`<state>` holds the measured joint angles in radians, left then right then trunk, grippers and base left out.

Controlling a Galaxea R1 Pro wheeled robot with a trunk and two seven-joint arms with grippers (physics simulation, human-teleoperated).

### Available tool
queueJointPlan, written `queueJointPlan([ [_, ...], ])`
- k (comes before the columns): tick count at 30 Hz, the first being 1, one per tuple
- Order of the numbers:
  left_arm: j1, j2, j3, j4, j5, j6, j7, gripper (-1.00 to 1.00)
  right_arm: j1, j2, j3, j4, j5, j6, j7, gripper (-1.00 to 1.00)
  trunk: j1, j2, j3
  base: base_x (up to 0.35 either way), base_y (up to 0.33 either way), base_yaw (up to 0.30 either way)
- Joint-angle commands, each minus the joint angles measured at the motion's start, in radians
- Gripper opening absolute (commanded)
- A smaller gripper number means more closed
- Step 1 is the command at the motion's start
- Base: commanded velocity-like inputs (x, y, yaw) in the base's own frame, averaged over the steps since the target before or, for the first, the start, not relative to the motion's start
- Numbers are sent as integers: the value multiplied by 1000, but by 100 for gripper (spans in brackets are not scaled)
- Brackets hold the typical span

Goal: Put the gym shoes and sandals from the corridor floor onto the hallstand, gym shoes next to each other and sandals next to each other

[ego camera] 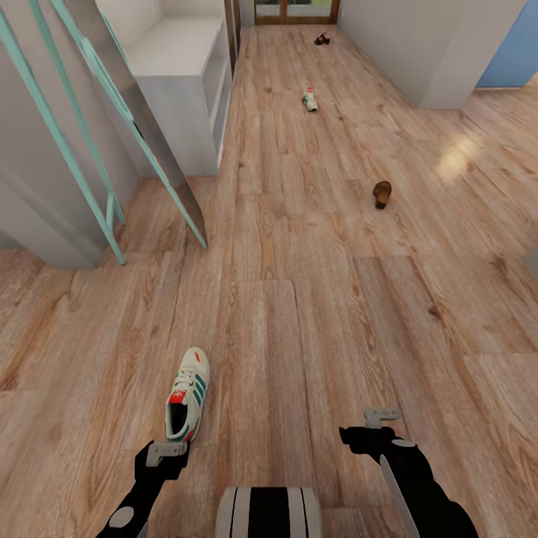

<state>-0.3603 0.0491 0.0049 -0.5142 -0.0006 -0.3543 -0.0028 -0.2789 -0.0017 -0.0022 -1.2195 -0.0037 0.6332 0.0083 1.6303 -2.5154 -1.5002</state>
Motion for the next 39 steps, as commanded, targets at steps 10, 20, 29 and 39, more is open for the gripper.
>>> queueJointPlan([
  [10, -1, 0, 1, -7, -1, -4, 0, 100, 0, -1, -1, -3, -1, 5, 1, 100, 0, 0, -20, 0, 0, 0],
  [20, -1, -1, 1, -13, -1, -5, 0, 100, 0, -1, -2, -3, -1, 5, 1, 100, 3, -2, -50, 0, 0, 0],
  [29, 0, -1, 1, -13, 0, -5, 0, 100, 0, -1, -2, -3, -1, 5, 1, 100, 3, -2, -61, 47, 0, 0],
  [39, 0, -1, 1, -13, 0, -5, 1, 100, 0, -1, -2, -3, -1, 5, 1, 100, 3, -2, -62, 89, 0, 0],
])
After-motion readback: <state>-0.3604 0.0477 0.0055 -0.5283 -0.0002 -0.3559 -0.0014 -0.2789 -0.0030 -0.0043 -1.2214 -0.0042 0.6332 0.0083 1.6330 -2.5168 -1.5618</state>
